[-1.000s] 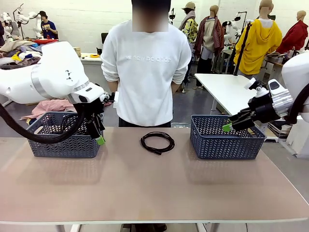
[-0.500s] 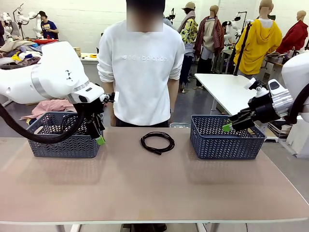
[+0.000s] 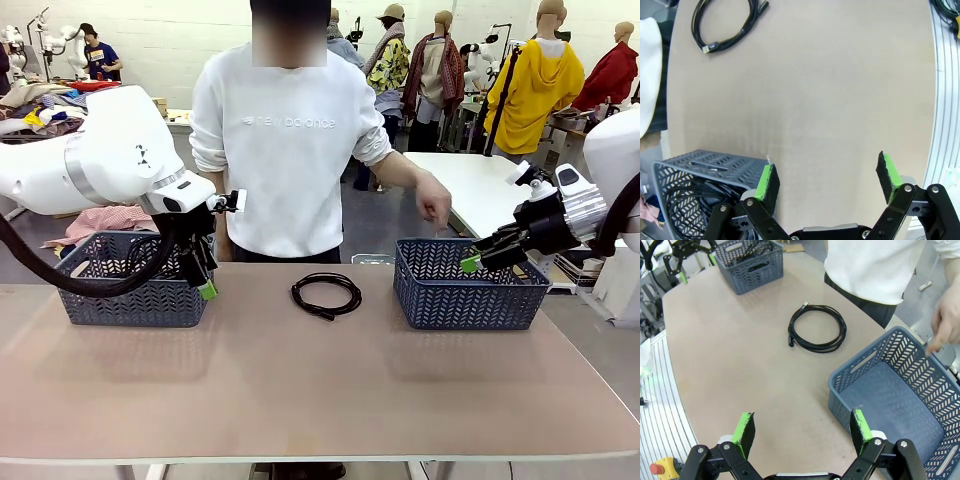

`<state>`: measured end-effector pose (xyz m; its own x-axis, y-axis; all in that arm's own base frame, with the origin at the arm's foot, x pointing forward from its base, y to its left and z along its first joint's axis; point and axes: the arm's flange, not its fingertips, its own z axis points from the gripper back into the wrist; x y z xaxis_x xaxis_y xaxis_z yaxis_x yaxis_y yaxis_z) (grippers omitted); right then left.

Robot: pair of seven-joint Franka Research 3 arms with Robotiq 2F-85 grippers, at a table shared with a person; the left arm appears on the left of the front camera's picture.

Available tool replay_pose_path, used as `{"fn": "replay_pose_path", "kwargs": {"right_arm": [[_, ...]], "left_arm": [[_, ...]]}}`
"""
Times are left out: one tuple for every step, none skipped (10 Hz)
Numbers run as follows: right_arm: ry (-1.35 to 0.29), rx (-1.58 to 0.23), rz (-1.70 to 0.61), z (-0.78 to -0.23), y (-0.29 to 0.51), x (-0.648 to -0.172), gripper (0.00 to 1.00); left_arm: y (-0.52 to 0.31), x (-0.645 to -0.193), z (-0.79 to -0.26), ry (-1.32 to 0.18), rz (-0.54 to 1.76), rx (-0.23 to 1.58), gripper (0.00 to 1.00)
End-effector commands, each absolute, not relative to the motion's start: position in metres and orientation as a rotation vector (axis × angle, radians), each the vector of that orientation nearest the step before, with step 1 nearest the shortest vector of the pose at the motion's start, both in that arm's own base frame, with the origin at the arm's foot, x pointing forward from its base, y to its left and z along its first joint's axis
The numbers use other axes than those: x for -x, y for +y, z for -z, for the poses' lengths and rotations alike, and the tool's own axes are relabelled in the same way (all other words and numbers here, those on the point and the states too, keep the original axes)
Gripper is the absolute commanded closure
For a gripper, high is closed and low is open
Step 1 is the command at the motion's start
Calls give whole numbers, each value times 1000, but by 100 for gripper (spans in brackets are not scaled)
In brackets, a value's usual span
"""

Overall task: Organize the cables according to human instructions.
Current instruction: Pick up a bundle of cables and place it in the basket indicated by the human.

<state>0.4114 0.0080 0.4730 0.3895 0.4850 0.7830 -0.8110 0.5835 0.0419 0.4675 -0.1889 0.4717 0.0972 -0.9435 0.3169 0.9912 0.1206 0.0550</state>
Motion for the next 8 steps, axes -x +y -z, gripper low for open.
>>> {"fn": "replay_pose_path", "kwargs": {"right_arm": [[-848,-474,-873,-470,9,-415,0],[-848,-474,-873,-470,9,-415,0],[-848,-474,-873,-470,9,-415,0],[-848,-474,-873,-470,9,-415,0],[-848,-474,-873,-470,9,-415,0],[-848,-474,-873,-470,9,-415,0],[-848,-474,-873,-470,9,-415,0],[-848,-474,-873,-470,9,-415,0]], "left_arm": [[-187,-467,-473,-306,1444,188,0],[-187,-467,-473,-306,1444,188,0],[-187,-467,-473,-306,1444,188,0],[-187,-467,-473,-306,1444,188,0],[-187,-467,-473,-306,1444,188,0],[-187,-467,-473,-306,1444,188,0],[-187,-467,-473,-306,1444,188,0],[-187,-467,-473,-306,1444,188,0]]}}
